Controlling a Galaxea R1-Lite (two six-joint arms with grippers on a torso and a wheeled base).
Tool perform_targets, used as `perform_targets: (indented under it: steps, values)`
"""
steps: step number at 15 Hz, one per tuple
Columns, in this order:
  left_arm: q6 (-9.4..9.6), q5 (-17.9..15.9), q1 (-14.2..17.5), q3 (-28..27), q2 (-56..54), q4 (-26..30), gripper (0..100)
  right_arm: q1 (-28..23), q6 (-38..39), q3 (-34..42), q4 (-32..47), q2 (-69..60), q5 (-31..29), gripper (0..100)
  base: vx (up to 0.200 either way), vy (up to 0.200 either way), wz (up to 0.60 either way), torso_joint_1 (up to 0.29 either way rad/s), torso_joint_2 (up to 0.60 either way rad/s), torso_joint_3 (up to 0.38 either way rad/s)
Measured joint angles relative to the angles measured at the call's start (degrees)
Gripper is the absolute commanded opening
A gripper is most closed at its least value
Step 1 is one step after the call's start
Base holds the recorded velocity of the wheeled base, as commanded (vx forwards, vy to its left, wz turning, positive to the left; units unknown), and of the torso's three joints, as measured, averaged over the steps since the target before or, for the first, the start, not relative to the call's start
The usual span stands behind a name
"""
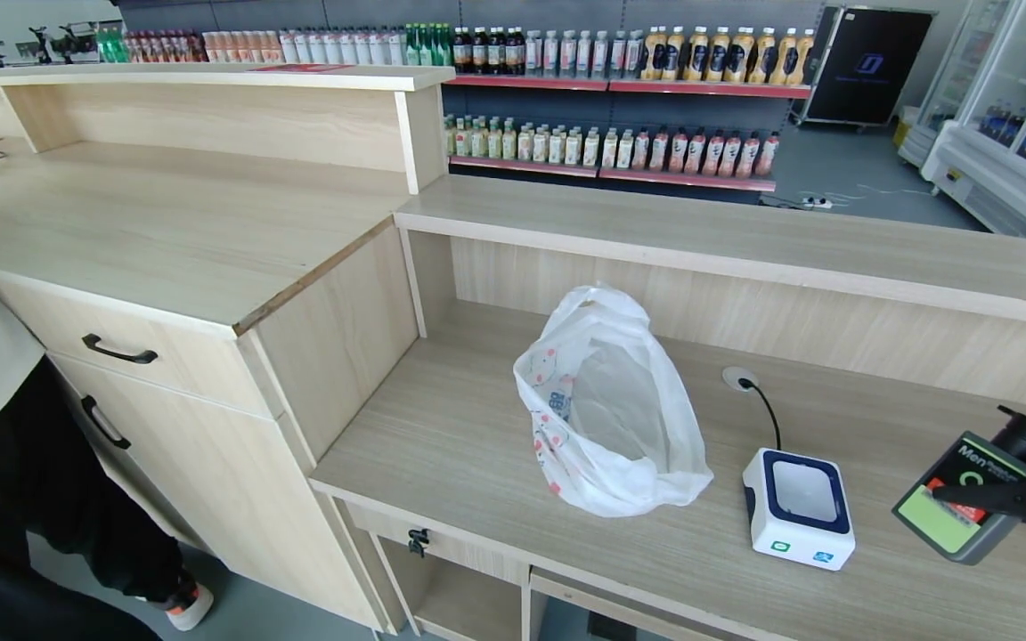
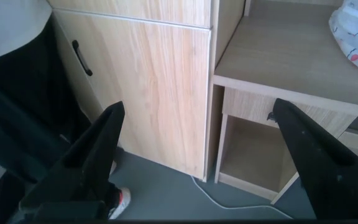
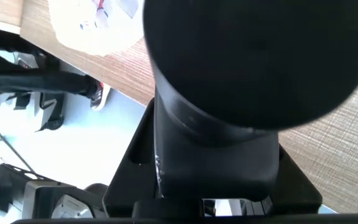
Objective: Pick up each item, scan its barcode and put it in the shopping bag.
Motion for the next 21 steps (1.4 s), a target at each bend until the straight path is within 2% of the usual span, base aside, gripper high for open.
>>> perform_targets:
  steps: [15,18,20,21]
  values:
    - [0.02,0.00,0.00,0.00,0.00,0.00,100,0.16,-0.24,0.33,-0.05,0.16,1.91,0,0.000,0.000,0.00,0.000,0.00,0.000]
    - [0.02,0.00,0.00,0.00,0.00,0.00,100,0.13,-2.95,-0.28,-1.18,-1.99,1.15,0,0.000,0.000,0.00,0.000,0.00,0.000]
    - [0.00,0.00,0.00,0.00,0.00,0.00,100,0.13,-7.85,-0.54,-4.22,-5.35,-3.23,0,0.000,0.000,0.00,0.000,0.00,0.000]
    - [0.02,-0.02,0.00,0.00,0.00,0.00,100,0.13,-9.17,-0.37,-8.25,-7.23,-8.08,0,0.000,0.000,0.00,0.000,0.00,0.000]
